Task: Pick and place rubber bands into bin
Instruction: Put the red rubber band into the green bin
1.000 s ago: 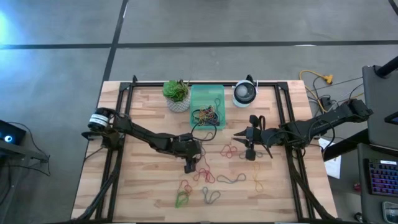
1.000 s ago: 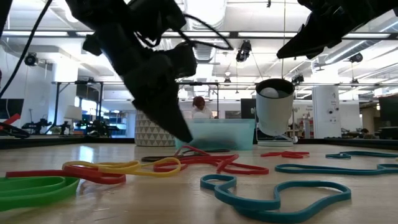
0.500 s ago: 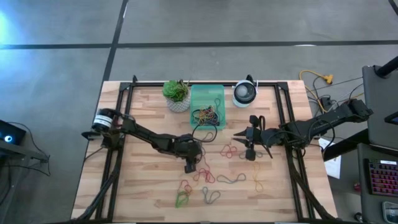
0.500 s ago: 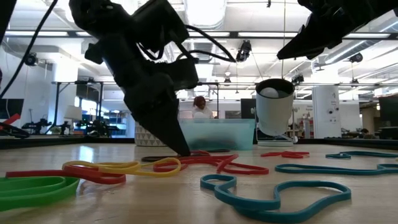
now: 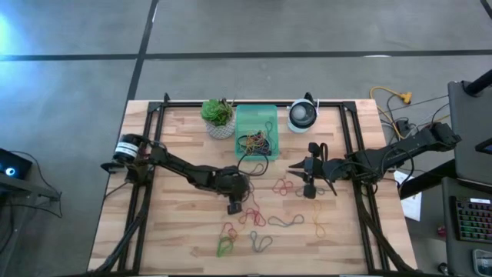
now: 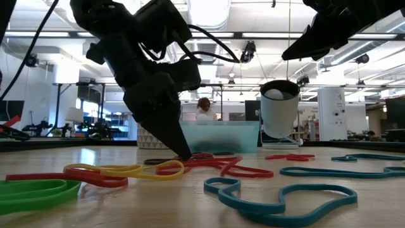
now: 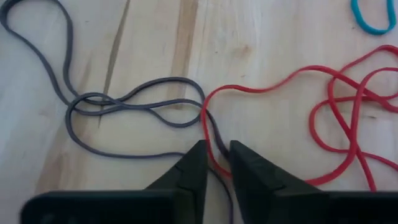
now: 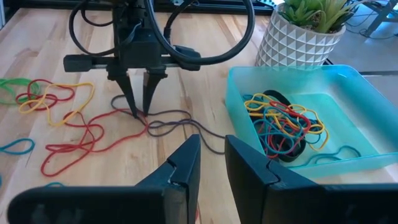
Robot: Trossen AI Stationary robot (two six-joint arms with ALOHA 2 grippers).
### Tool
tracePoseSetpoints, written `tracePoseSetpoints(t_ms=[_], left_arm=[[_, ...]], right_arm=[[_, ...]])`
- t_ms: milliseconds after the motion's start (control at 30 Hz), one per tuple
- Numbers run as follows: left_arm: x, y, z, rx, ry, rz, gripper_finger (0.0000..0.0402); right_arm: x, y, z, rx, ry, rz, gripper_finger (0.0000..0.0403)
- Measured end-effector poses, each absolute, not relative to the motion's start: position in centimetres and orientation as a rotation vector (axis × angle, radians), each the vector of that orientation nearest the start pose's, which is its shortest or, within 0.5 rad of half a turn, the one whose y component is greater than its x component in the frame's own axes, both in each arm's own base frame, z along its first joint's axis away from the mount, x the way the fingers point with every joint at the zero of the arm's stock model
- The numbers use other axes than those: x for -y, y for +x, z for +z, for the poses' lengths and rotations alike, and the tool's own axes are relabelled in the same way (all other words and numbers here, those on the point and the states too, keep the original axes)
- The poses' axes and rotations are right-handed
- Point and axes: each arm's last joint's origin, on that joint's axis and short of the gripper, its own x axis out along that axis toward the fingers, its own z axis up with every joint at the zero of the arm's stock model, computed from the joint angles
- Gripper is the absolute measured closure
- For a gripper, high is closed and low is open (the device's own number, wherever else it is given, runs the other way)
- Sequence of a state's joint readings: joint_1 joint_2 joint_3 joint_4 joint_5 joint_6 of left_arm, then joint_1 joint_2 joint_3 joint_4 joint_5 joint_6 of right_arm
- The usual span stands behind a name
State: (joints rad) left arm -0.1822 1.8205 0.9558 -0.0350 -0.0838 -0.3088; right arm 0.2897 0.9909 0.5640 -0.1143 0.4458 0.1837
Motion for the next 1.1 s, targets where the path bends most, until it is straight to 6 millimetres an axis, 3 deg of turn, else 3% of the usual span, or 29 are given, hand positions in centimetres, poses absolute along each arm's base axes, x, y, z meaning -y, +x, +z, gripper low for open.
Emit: tracePoseSetpoints(t_ms=[200,667,1100], left_arm=[[6.1,34.4,13.6,-0.898,-0.172,0.037,0.0398],[6.1,34.3,14.9,-0.865,-0.177,0.03,0.0401],[6.1,34.3,17.9,-0.768,-0.159,0.004,0.0401]], right_arm=[[-4.6,19.9,22.9,-0.49,-0.016,-0.198,0.0335],[-4.6,19.9,22.9,-0.491,-0.019,-0.197,0.0335],[-4.6,19.8,22.7,-0.495,-0.021,-0.197,0.0335]])
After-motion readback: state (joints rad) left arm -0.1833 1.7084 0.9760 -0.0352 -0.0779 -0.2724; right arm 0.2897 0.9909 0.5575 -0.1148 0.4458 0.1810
